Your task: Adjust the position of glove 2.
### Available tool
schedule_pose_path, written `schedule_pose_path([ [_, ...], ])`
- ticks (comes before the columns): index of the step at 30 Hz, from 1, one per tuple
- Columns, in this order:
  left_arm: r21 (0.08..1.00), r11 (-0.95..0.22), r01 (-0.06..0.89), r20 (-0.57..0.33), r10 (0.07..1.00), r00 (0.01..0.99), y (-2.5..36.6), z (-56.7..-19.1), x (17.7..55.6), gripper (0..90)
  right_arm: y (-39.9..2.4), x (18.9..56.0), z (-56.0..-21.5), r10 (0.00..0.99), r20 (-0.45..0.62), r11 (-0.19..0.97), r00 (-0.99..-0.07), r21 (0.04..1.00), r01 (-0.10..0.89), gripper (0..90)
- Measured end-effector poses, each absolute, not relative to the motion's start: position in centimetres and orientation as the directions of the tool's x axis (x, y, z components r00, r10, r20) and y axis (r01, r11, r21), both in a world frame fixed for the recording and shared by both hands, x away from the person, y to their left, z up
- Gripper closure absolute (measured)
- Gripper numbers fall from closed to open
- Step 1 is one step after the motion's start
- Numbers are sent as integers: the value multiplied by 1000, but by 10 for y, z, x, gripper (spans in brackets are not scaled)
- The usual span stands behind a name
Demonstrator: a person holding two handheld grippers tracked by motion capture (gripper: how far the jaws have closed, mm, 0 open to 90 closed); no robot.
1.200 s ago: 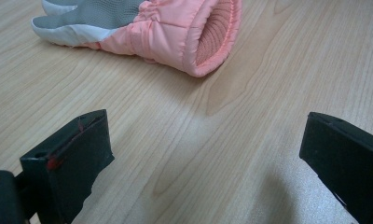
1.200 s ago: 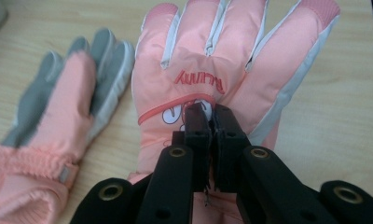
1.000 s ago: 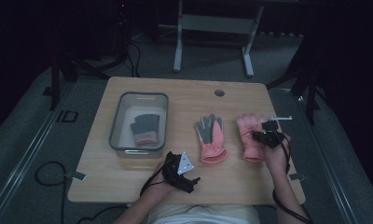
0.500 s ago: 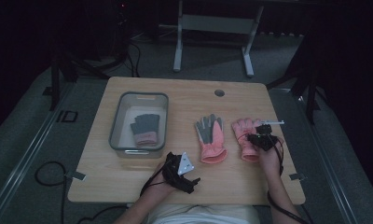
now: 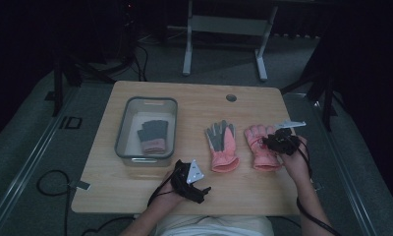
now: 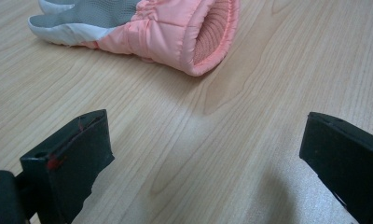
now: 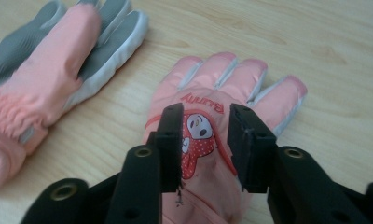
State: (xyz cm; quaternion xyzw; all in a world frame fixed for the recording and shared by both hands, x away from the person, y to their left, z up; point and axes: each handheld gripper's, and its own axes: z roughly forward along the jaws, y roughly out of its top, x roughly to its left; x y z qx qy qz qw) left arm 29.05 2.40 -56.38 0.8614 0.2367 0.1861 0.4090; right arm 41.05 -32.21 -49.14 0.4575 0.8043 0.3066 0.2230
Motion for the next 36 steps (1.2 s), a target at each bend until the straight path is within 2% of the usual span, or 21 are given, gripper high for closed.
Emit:
schedule_pose_path([
  [3,792,-556,252,131,558,819,23,-564,290,16,-323,410,-492,844,-113,450,-524,681,578,624],
  [11,790,-560,249,133,552,823,23,-563,290,16,-327,417,-518,864,-96,433,-494,643,633,599],
  [14,793,-555,252,126,554,823,24,-563,290,16,-328,420,-526,877,-64,407,-477,628,663,669],
  [18,793,-555,250,126,552,824,24,-563,289,16,-326,422,-529,886,-49,385,-462,632,673,808],
  [22,794,-553,255,123,556,822,24,-563,290,16,-322,421,-527,897,-51,369,-440,634,679,848],
  [29,791,-554,257,126,560,819,25,-563,291,25,-314,417,-490,922,-4,289,-387,672,682,871],
  [36,782,-559,275,122,571,812,25,-562,292,25,-280,403,-439,923,7,253,-384,741,622,872],
])
